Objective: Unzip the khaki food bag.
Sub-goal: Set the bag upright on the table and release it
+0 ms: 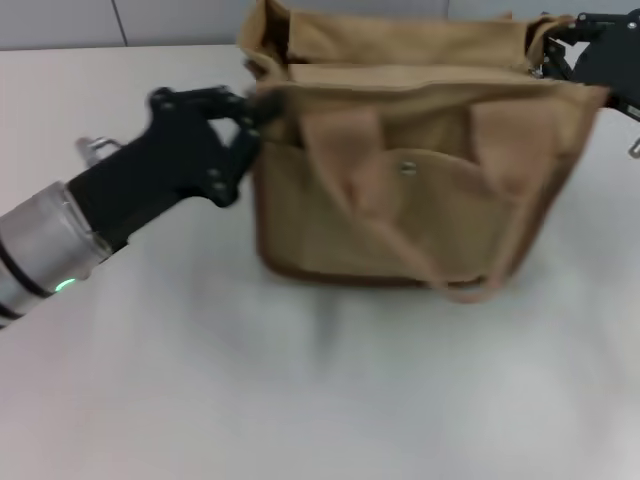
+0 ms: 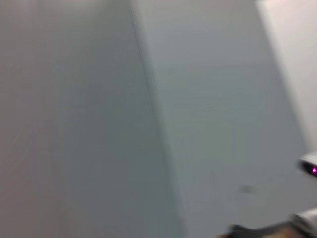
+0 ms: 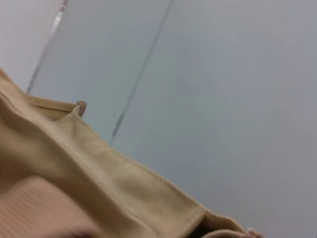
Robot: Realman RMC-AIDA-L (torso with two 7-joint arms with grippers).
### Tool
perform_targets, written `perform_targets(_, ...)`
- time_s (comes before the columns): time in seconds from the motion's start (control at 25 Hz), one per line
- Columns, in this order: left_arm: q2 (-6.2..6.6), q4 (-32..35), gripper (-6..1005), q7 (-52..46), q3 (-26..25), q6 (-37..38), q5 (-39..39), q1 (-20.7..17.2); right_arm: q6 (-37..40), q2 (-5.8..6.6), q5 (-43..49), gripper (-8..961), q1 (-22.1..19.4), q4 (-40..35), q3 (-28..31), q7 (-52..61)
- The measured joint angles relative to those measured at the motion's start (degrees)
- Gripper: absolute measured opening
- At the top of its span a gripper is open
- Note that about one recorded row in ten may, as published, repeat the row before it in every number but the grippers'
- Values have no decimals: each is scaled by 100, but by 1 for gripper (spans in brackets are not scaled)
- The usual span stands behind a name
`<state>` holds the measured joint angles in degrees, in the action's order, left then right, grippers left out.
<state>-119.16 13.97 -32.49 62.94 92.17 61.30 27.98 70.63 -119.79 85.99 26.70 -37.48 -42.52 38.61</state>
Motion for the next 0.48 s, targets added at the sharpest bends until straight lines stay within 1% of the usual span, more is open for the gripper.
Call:
perform_targets(0.04, 3, -113, 60, 22, 2, -28, -179, -54, -82, -5, -133, 70, 18, 85, -22, -59)
perform_targets(0.08, 16, -171, 57, 14, 7, -33, -300, -153, -104, -5, -454, 95, 16, 249, -78, -255)
perform_targets(0.12, 16, -171, 55, 14, 7, -33, -300, -153, -104, -5, -454, 121, 16, 249, -78, -255)
perform_targets(0.16, 29, -154, 52, -2, 7, -14, -305, -239, -86, -6, -587, 147, 9, 312, -96, -346)
perform_targets(0.24, 45, -90, 96, -38, 3, 52, -306, -355, -66, -7, -731, 198, -21, 347, -99, -406)
perform_targets(0.28, 58, 37, 118, -99, 9, 144, -302, -489, -3, -13, -947, 239, -119, 355, -104, -415)
perform_targets(0.32, 58, 37, 140, -99, 9, 144, -302, -489, -3, -13, -947, 280, -119, 355, -104, -415)
perform_targets(0.36, 65, 121, 162, -142, 16, 200, -291, -573, 80, -13, -1160, 322, -215, 364, -101, -416)
perform_targets(0.4, 67, 191, 184, -182, 24, 270, -263, -635, 197, -12, -1374, 363, -301, 398, -95, -417)
perform_targets(0.44, 78, 269, 229, -232, 30, 363, -222, -714, 370, 0, -1621, 404, -401, 443, -83, -416)
perform_targets(0.48, 109, 412, 274, -354, 35, 558, -91, -840, 737, 33, -1921, 424, -596, 497, -63, -232)
